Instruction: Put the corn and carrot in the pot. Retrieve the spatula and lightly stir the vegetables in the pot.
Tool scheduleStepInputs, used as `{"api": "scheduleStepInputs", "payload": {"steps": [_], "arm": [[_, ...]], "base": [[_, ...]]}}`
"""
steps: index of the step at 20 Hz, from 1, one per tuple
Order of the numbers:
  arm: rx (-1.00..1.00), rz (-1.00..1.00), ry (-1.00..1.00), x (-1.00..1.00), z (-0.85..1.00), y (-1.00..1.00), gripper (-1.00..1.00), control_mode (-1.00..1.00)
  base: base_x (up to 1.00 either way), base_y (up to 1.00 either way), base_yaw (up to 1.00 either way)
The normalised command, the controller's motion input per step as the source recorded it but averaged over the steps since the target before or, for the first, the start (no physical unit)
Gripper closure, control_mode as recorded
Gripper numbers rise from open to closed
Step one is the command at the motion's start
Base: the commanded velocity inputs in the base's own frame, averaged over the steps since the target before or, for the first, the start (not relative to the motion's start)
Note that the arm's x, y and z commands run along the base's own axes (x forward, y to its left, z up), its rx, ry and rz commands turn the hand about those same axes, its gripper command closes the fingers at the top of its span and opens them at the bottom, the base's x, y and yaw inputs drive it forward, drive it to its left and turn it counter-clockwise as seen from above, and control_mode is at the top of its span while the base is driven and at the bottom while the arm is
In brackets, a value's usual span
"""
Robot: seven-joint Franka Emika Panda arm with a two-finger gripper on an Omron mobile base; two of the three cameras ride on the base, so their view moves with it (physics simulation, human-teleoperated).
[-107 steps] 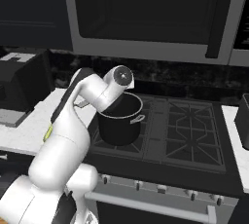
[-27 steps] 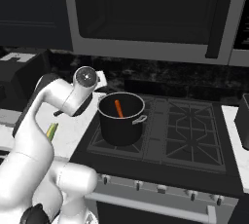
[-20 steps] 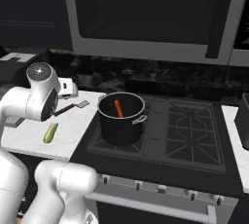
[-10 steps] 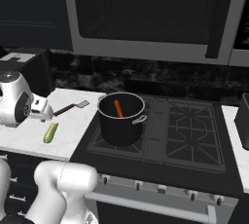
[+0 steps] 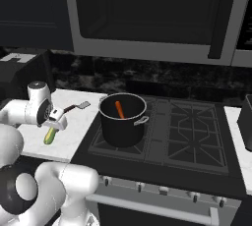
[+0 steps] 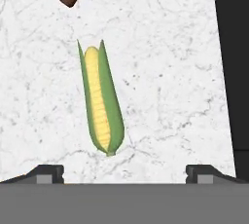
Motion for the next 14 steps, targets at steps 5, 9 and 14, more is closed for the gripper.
{"api": "scheduleStepInputs", "payload": {"steps": [5, 9, 14], "arm": [[-0.06, 0.05, 0.01, 0.67, -0.47, 0.40, -1.00, -1.00], [-0.10, 0.04, 0.00, 0.39, -0.53, 0.06, -1.00, -1.00], [-0.08, 0.02, 0.00, 0.29, -0.43, 0.00, -1.00, -1.00]], "base": [[0.00, 0.00, 0.00], [0.00, 0.00, 0.00], [0.00, 0.00, 0.00]]}}
